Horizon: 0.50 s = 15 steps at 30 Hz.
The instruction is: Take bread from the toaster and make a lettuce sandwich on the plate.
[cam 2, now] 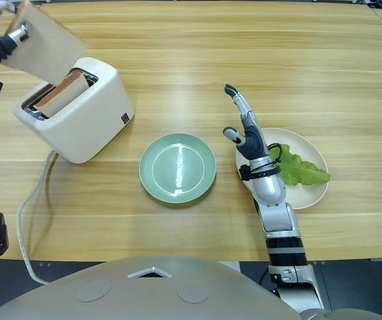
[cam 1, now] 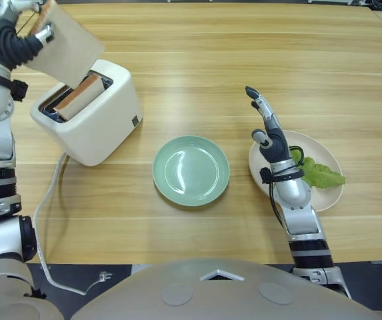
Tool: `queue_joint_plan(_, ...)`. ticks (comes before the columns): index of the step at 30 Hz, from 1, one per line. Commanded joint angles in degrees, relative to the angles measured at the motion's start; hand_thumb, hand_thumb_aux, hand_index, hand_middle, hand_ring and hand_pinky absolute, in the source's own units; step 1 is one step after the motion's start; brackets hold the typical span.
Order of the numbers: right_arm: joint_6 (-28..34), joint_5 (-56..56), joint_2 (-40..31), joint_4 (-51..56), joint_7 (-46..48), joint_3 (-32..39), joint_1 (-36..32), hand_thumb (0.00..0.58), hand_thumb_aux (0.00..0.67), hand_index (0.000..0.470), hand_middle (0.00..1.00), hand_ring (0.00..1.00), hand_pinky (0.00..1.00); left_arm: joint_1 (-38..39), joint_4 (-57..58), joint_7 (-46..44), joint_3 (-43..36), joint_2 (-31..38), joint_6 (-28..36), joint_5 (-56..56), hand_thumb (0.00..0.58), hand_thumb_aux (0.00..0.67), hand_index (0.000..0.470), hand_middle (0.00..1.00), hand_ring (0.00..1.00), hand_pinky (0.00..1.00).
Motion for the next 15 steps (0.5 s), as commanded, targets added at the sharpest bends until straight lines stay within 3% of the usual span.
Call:
queue_joint_plan(1, 1.3, 1.3, 0.2, 0.0, 0.5, -0.1, -1.7, 0.000, 0.000, 0.000, 0.00, 0.00, 0.00, 1.1, -9.1, -4.4, 2.6, -3.7, 7.4, -11.4, 0.580, 0.670, 0.470, 0.00, 0.00, 0.00)
queue_joint_plan(4, 2.1, 1.2, -1.5, -3.0, 0.6, -2.2, -3.1, 0.000, 0.000, 0.000, 0.00, 0.00, 0.00, 1.9, -14.7, -8.0, 0.0, -7.8, 15.9, -20.8, 0.580, 0.670, 0.470, 0.00, 0.00, 0.00)
queue_joint_plan(8, 6.9, -7.8, -13.3, -3.9, 2.5, -9.1, -6.6, 0.000, 0.000, 0.000, 0.00, 0.00, 0.00, 5.5, -16.5, -15.6, -8.8, -13.2, 30.7, -32.8, 0.580, 0.670, 0.470, 0.00, 0.00, 0.00)
queue_joint_plan(11, 10.3, -13.7, -24.8, -2.0, 10.1, -11.2, -2.1, 0.000, 0.000, 0.000, 0.00, 0.00, 0.00, 6.7, -12.9, -19.8, -15.3, -15.8, 35.4, -34.3, 0.580, 0.670, 0.470, 0.00, 0.00, 0.00)
queue_joint_plan(15, 13.5, -23.0, -34.5, -0.8, 13.3, -13.9, 7.2, 0.000, 0.000, 0.000, 0.00, 0.00, 0.00, 5.9, -7.2, -23.1, -23.7, -18.1, 35.6, -30.1, 0.580, 0.670, 0.470, 0.00, 0.00, 0.00)
